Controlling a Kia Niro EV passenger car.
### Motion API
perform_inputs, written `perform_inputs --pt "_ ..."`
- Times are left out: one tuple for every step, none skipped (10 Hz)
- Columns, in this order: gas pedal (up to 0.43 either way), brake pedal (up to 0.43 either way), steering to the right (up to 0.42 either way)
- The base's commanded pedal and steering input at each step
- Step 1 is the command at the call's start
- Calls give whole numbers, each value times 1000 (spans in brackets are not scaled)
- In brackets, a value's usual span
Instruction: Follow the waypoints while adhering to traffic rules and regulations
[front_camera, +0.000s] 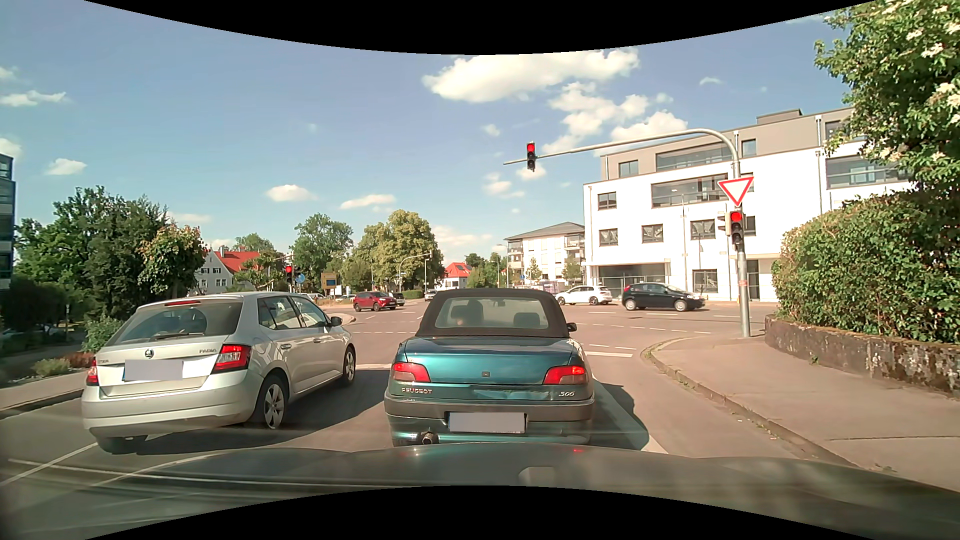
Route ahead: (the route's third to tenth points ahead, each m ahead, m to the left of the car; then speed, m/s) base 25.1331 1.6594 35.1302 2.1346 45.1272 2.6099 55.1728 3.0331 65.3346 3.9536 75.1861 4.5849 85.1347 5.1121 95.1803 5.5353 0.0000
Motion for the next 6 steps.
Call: perform_inputs --pt "0 659 4" --pt "0 652 4" --pt "0 659 4" --pt "0 659 4" --pt "0 659 4" --pt "0 652 4"
